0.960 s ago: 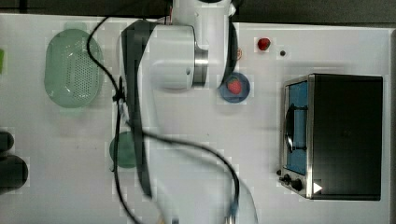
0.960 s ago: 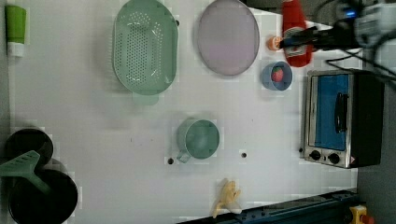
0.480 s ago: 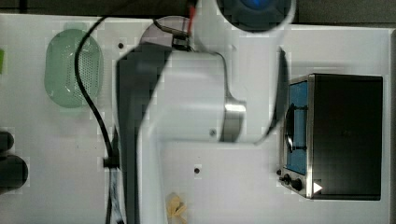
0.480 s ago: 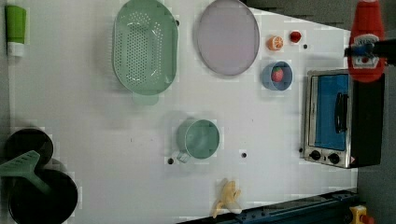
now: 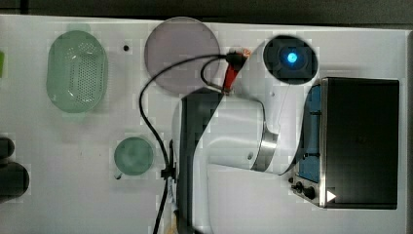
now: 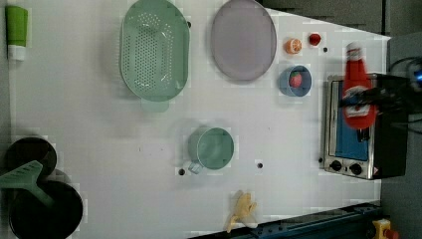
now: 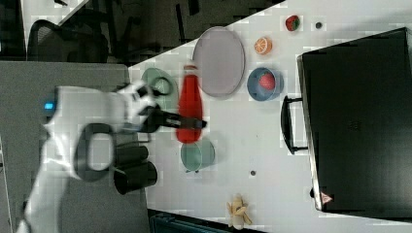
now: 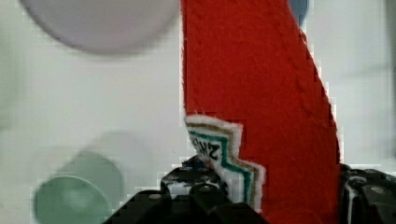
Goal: Pick ketchup from plate and place it on table.
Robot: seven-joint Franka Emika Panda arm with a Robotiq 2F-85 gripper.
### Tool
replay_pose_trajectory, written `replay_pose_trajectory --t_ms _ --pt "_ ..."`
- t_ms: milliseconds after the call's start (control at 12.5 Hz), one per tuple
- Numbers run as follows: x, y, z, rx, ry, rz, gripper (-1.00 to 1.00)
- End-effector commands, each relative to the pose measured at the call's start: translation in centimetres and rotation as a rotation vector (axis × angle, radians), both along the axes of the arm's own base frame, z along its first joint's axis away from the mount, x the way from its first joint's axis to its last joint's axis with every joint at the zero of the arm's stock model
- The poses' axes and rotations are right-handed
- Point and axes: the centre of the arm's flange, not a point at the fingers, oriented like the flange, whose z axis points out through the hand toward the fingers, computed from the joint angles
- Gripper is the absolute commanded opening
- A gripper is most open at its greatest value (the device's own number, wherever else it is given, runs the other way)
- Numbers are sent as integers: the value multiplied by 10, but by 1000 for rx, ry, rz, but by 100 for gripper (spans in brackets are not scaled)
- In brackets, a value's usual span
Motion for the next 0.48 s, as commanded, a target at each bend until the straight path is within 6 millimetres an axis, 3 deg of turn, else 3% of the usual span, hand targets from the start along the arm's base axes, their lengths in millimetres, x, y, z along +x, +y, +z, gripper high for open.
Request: replay_pose_trajectory --t_ms 80,480 --pt "-9 4 -34 -12 -10 -43 19" --pt "-26 5 -123 -19 0 -54 19"
